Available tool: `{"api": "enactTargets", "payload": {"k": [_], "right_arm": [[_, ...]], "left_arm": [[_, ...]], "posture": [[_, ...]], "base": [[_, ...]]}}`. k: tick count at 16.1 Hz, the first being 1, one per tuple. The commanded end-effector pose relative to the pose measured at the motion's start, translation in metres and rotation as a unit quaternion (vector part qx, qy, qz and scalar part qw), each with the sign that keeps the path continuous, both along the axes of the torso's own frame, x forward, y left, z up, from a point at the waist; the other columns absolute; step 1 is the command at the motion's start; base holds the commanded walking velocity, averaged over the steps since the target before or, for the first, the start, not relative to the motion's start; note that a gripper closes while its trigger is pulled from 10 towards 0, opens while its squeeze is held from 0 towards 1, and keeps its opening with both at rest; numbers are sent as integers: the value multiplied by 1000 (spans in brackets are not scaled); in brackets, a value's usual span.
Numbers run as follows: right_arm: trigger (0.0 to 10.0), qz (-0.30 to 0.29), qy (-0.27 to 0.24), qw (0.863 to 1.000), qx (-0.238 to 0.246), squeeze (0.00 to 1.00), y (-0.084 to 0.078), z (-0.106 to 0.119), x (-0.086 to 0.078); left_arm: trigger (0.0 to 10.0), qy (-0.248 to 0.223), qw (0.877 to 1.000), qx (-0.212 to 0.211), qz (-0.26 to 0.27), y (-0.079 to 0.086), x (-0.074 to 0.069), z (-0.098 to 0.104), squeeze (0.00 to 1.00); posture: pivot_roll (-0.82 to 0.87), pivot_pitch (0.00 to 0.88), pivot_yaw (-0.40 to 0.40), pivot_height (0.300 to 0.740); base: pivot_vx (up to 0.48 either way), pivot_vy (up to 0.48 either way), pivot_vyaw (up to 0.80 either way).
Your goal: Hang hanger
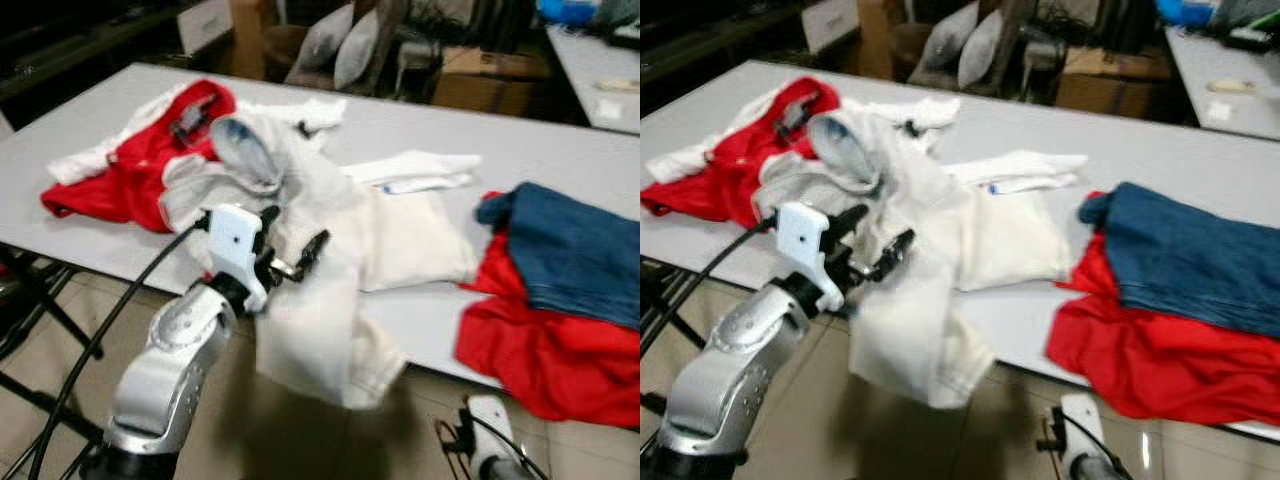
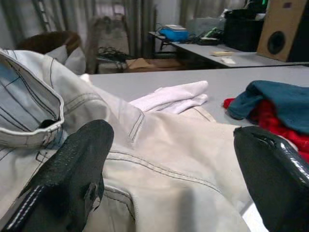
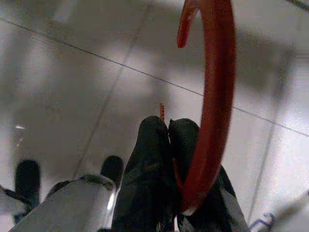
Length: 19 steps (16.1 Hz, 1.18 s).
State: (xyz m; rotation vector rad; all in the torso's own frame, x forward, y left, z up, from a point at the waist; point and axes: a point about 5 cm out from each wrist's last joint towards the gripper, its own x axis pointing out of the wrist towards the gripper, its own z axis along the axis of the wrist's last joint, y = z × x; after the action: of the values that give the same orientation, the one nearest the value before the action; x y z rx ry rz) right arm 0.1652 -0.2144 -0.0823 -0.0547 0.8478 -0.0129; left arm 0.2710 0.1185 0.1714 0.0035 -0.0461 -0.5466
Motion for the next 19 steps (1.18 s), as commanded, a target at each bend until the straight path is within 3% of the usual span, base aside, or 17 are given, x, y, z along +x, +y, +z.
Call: {"api": "enactTargets", "payload": {"k": [1,5,9,11,15,18,19], "right_arm": [[10000,1,2,1000,4,0,5,-1,1],[10000,-10,7,1000,5,0,10,-3,-1],[10000,-48,4,999,4,0,3,-2,-2],[10000,-72,-5,997,3,0,0,-3,-7],[10000,-102,-26,994,6,0,-4,-2,-10],[10000,-114,-30,993,11,0,-6,0,-7],[10000,-117,-29,993,12,0,-9,-2,-17]], "left_arm": [[10000,5,1000,13,16,6,2,-1,1000],[10000,15,1000,7,17,3,1,-2,1000],[10000,21,1000,7,17,2,0,-4,1000],[10000,30,999,6,22,2,-1,-8,1000],[10000,55,998,21,19,1,-3,-24,871],[10000,65,997,30,10,-2,-2,-31,859],[10000,62,998,32,13,-2,0,-30,863]], "posture": [[67,0,30,740],[65,0,33,740],[66,0,28,740],[59,0,33,740],[30,0,57,740],[17,0,67,740],[17,0,66,740]], "base": [[0,-394,0],[0,-384,0],[0,-369,0],[0,0,0],[0,0,0],[0,480,-481],[0,480,-800]]}}
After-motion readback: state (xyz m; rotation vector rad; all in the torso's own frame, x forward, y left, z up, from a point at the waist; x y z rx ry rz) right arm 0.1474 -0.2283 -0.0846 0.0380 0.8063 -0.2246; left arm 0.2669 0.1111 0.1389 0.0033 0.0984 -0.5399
